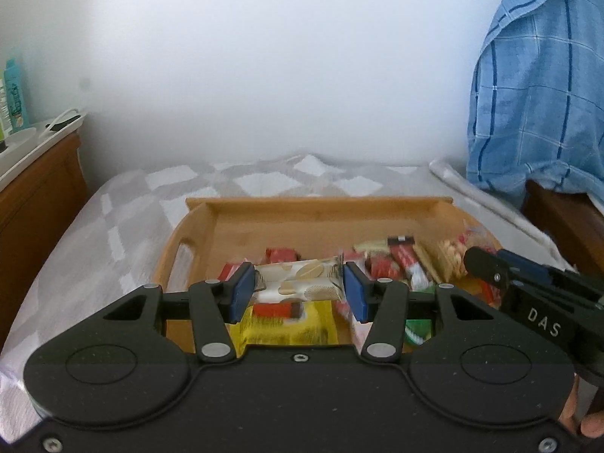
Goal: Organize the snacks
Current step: 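Carry the biscuit bar and red cake packet over the tray with both tools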
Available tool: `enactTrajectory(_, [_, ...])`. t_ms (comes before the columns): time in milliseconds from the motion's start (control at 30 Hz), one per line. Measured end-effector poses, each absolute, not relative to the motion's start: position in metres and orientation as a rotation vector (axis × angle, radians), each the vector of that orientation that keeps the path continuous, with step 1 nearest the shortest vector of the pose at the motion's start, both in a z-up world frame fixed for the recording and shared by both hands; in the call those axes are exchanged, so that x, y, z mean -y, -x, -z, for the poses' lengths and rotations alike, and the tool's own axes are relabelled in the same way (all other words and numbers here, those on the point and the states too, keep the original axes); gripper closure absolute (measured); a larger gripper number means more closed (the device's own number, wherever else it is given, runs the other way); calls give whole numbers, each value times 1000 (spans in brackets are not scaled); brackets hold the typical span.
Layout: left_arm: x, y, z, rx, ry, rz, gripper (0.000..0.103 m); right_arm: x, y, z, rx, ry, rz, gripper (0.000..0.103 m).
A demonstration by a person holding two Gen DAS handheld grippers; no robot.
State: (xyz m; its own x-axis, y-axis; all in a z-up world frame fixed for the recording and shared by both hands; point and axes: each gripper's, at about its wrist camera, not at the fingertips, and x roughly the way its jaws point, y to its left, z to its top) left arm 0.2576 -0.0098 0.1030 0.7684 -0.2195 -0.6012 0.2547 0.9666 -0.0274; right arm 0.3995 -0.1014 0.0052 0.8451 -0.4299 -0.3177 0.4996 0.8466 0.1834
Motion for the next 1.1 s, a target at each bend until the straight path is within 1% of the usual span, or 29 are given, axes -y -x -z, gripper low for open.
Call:
enactTrajectory(300, [26,-301,-98,-666,-74,254,54,118,-428,-10,-285,-268,504,64])
enactTrajectory(567, [35,-341,-77,-720,-25,234,54,127,-460,-7,-315,-250,509,64])
enactTrajectory(833, [45,-360,-56,-749,-37,209,54,138,-478,-3,-353,-250,522,64])
enactTrajectory(1100, [52,-367,-48,-754,-53,206,54,154,-484,-2,-372,-220,547,64])
